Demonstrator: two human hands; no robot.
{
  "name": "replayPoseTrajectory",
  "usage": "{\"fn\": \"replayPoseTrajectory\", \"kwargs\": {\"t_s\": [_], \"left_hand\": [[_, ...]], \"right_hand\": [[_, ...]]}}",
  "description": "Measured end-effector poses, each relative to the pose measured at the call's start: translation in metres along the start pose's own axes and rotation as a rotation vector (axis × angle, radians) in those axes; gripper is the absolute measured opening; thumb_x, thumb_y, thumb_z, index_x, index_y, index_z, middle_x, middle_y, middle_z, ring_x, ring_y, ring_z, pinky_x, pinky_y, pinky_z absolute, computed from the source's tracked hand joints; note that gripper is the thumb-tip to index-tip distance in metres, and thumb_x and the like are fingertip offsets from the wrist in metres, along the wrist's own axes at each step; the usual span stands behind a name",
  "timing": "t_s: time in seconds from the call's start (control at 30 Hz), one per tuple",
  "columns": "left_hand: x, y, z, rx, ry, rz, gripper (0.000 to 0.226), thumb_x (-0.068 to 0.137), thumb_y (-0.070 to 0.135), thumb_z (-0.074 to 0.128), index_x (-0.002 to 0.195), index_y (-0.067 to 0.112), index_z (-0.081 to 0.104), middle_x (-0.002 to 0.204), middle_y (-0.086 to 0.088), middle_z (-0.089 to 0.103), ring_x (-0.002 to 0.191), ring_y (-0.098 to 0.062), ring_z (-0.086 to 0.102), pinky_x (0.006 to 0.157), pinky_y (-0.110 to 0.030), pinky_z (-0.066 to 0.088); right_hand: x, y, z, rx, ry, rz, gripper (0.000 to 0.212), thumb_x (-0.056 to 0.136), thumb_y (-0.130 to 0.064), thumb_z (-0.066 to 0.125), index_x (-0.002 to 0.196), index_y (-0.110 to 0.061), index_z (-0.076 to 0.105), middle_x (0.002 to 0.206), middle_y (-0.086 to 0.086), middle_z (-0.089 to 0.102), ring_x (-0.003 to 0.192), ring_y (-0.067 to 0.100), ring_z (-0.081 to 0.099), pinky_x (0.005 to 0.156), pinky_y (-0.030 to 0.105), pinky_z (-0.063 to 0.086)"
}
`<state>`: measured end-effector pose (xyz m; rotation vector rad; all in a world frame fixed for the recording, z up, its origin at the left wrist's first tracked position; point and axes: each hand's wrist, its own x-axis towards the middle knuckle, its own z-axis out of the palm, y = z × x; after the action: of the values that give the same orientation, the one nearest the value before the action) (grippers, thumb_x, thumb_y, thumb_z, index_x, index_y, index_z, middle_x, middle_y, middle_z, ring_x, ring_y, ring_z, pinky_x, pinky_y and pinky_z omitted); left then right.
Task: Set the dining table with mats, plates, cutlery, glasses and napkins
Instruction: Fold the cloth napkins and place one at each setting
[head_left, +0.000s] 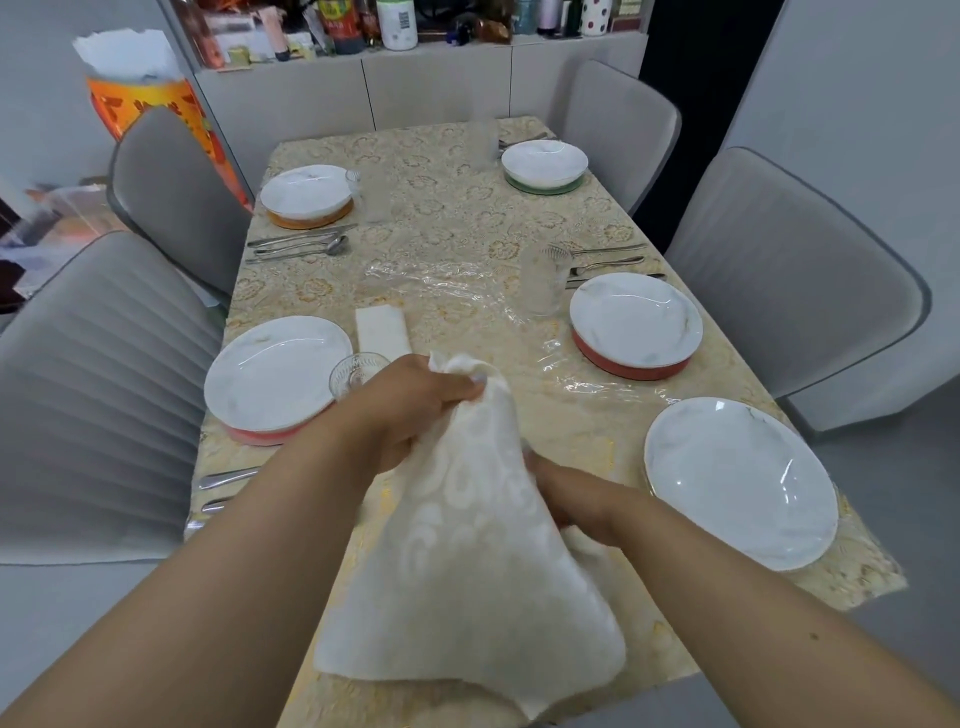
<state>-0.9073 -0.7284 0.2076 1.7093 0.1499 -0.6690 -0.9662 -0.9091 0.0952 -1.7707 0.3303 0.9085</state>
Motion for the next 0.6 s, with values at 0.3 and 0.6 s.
{"fn": "replayPoseTrajectory", "kwargs": {"t_s": [0.3,0.6], "left_hand": [[0.003,0.050,0.000,-0.273,0.119,0.145,0.032,0.096,0.020,0.058,0.121,0.001,0.052,0.081,-0.011,0.068,0.063,-0.018,0.068,0.061,-0.031,0.057],[0.009,0.030,0.003,-0.322,-0.175,0.111,0.049,0.092,0.053,0.048,0.123,0.018,0.061,0.115,-0.001,0.070,0.105,-0.016,0.067,0.094,-0.034,0.052]], "right_hand": [[-0.038,-0.043,-0.007,0.772,-0.434,-0.290,0.042,0.068,-0.049,0.080,0.097,-0.019,0.078,0.097,0.004,0.074,0.088,0.018,0.071,0.074,0.031,0.057],[-0.064,-0.097,-0.028,0.921,0.008,-0.469,0.025,0.080,-0.013,0.059,0.100,-0.003,0.070,0.092,0.014,0.071,0.081,0.028,0.069,0.077,0.039,0.057]]}}
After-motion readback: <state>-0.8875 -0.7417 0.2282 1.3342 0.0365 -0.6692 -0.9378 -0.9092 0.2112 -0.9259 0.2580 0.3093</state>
